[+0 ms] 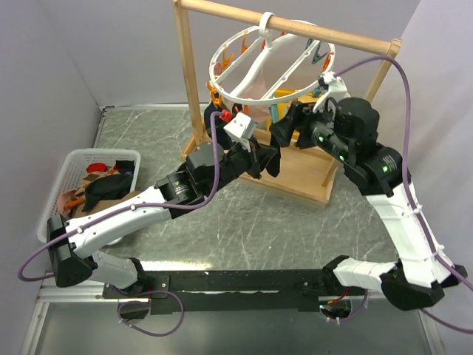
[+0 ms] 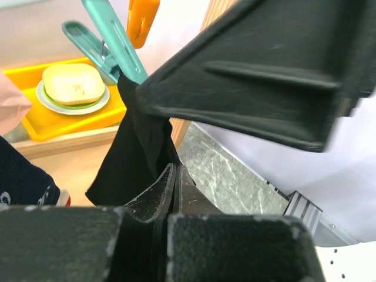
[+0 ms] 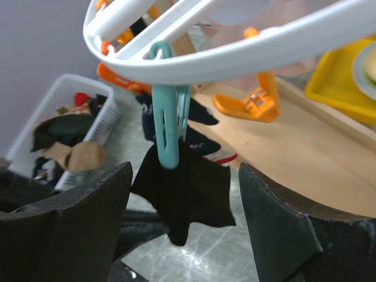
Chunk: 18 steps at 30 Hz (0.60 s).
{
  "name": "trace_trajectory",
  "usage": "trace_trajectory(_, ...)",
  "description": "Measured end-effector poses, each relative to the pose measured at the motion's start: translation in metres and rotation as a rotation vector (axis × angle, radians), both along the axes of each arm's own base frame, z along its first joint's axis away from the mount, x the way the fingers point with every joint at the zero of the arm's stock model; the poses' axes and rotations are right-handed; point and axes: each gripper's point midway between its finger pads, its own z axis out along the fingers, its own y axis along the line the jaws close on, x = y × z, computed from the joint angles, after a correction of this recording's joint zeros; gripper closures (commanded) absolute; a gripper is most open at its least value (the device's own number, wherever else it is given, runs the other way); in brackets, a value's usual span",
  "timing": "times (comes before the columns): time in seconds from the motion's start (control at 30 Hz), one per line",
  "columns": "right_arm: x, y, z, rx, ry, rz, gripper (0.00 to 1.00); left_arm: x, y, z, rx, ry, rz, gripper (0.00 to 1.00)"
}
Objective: Remove the socks clipped to the hanger
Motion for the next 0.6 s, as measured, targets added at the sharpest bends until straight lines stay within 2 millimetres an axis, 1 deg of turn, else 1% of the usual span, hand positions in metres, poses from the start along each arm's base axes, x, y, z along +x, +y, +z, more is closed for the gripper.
trace_trajectory(0.27,-0.019,-0.002,-0.003,0.165,-0.033,0.071,0.18,0.000,0.002,-0.009,0.032,0.020,0.005,0.99)
trace_trajectory(0.4,-0.026,-0.011,-0.008,0.239,-0.051,0.071,0.18,0.000,0.003,-0.013,0.047,0.032,0.007,0.99)
trace_trajectory(0.5,-0.027,-0.019,-0.014,0.294,-0.059,0.070,0.18,0.000,0.004,-0.013,0.048,0.042,0.010,0.99)
trace_trajectory(0.6,-0.023,-0.026,-0.022,0.362,-0.056,0.068,0.18,-0.001,0.006,-0.010,0.037,0.048,0.011,0.99)
